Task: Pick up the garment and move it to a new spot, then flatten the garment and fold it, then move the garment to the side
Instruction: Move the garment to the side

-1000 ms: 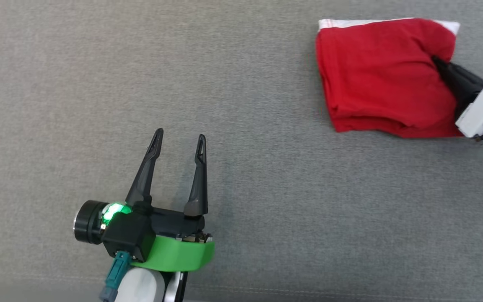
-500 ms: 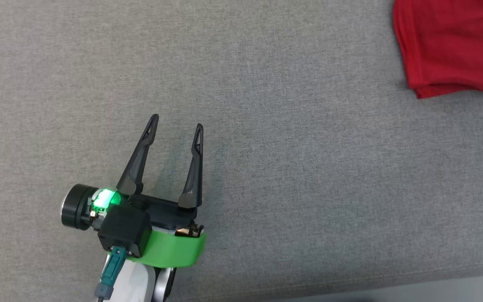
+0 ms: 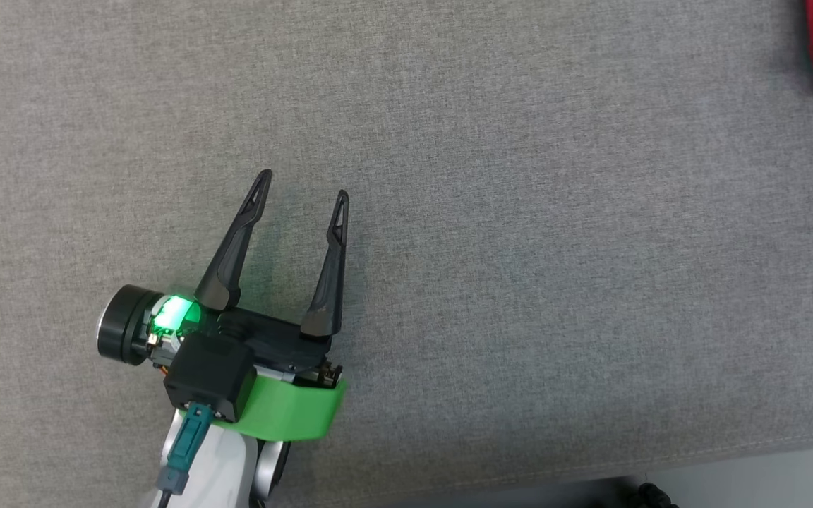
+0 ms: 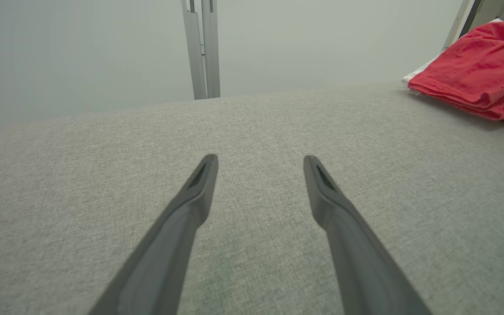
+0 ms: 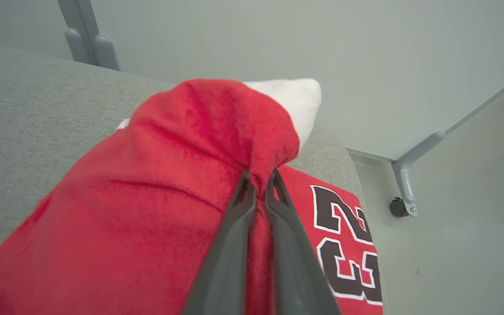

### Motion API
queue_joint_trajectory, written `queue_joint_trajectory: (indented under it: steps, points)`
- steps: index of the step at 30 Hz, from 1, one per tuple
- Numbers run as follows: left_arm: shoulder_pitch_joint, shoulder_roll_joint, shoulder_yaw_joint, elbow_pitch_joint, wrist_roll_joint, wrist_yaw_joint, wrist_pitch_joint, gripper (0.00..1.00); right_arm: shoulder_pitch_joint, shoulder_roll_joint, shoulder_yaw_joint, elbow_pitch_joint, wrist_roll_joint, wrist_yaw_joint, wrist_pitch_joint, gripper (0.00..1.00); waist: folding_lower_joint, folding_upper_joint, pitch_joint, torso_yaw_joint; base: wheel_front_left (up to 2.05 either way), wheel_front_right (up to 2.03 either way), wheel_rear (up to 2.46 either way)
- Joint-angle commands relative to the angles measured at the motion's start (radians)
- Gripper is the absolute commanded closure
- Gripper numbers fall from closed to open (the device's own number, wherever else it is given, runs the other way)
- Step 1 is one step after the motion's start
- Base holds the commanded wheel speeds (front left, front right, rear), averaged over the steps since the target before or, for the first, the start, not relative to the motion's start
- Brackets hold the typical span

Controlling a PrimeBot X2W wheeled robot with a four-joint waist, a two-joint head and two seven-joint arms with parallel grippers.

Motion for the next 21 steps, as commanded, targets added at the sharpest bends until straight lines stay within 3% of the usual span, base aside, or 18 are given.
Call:
queue_joint_trajectory:
  steps: [1,8,13,14,16,17,21]
  points:
    - [-0.018,0.008,0.005,-0.002,0.012,-0.003,0.000,0.00,-0.017,-0.018,0.002,0.006,-0.016,-0.002,-0.002,1.00,-0.0001,-0.0001,0.004,0.007,0.00,0.00,0.00]
    - [-0.021,0.009,0.006,-0.003,0.017,-0.009,0.000,0.00,-0.047,-0.075,0.020,0.012,-0.068,-0.002,0.026,1.00,-0.0001,-0.0001,0.006,0.024,0.00,0.00,0.00]
    - [-0.022,0.011,0.003,-0.004,0.021,-0.013,0.000,0.00,-0.056,-0.082,0.013,0.046,-0.095,-0.002,0.023,1.00,-0.0001,-0.0001,0.014,0.037,0.00,0.00,0.00]
    - [-0.021,0.010,0.002,-0.004,0.021,-0.014,0.000,0.00,-0.058,-0.079,0.008,0.058,-0.098,-0.002,0.019,0.79,-0.0001,-0.0001,0.015,0.039,0.00,0.00,0.00]
    - [-0.020,0.011,0.002,-0.004,0.020,-0.014,0.000,0.00,-0.059,-0.070,0.000,0.084,-0.113,-0.002,0.010,0.16,-0.0001,-0.0001,0.016,0.043,0.00,0.00,0.00]
    - [-0.020,0.012,0.002,-0.004,0.020,-0.015,0.000,0.00,-0.060,-0.064,-0.007,0.105,-0.121,-0.002,0.004,0.00,-0.0001,-0.0001,0.016,0.045,0.00,0.00,0.00]
    - [-0.017,0.011,0.002,0.002,0.020,-0.015,0.000,0.00,-0.067,-0.031,-0.027,0.185,-0.180,-0.002,-0.020,0.00,-0.0001,-0.0001,0.007,0.047,0.00,0.00,0.00]
